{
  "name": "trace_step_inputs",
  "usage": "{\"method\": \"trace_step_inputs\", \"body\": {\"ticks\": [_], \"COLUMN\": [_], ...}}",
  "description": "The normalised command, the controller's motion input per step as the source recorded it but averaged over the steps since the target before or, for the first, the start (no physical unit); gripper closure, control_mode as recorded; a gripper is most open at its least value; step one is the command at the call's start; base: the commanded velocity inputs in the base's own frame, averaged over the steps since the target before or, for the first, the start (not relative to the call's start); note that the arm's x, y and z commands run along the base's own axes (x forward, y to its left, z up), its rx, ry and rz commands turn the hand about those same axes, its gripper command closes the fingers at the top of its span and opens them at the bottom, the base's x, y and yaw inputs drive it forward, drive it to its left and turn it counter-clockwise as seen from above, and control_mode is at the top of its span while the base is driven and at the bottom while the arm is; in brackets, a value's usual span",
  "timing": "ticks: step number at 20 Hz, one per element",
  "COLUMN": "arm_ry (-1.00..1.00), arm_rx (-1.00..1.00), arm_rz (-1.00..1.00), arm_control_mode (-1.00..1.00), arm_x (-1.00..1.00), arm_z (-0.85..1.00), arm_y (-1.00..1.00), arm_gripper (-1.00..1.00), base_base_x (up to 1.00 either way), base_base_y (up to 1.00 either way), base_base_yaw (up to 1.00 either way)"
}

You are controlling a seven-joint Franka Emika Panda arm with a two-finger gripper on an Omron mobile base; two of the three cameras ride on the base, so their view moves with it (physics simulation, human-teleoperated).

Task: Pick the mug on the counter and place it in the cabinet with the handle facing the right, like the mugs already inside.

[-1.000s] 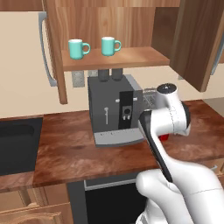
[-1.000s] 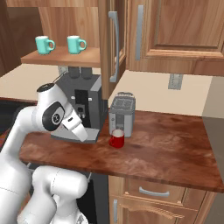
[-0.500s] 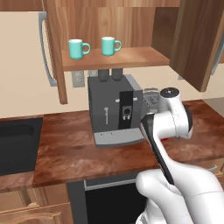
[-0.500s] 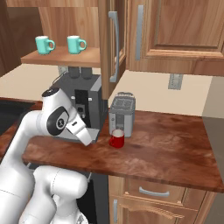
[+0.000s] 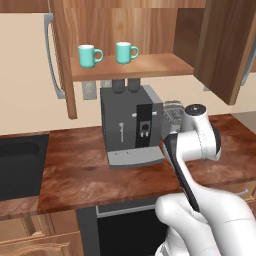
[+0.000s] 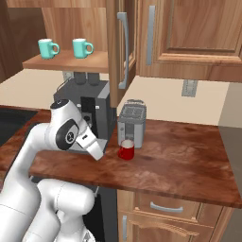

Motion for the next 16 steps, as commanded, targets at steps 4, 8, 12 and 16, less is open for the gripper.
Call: {"method": "trace_step_inputs", "body": {"ticks": [4, 8, 12, 16], "arm_ry": [0.00, 0.00, -0.01, -0.02], "arm_rx": [0.00, 0.00, 0.00, 0.00], "arm_rz": [0.01, 0.01, 0.01, 0.00], "arm_control_mode": [-1.00, -1.00, -1.00, -1.00], "arm_x": [0.16, 0.17, 0.17, 0.11], "arm_z": [-0.10, -0.07, -0.08, -0.10], "arm_y": [-0.10, -0.07, -0.02, -0.05], "arm_gripper": [-1.00, -1.00, -1.00, -1.00], "base_base_x": [0.00, 0.00, 0.00, 0.00], "base_base_y": [0.00, 0.00, 0.00, 0.00], "base_base_yaw": [0.00, 0.00, 0.00, 0.00]}}
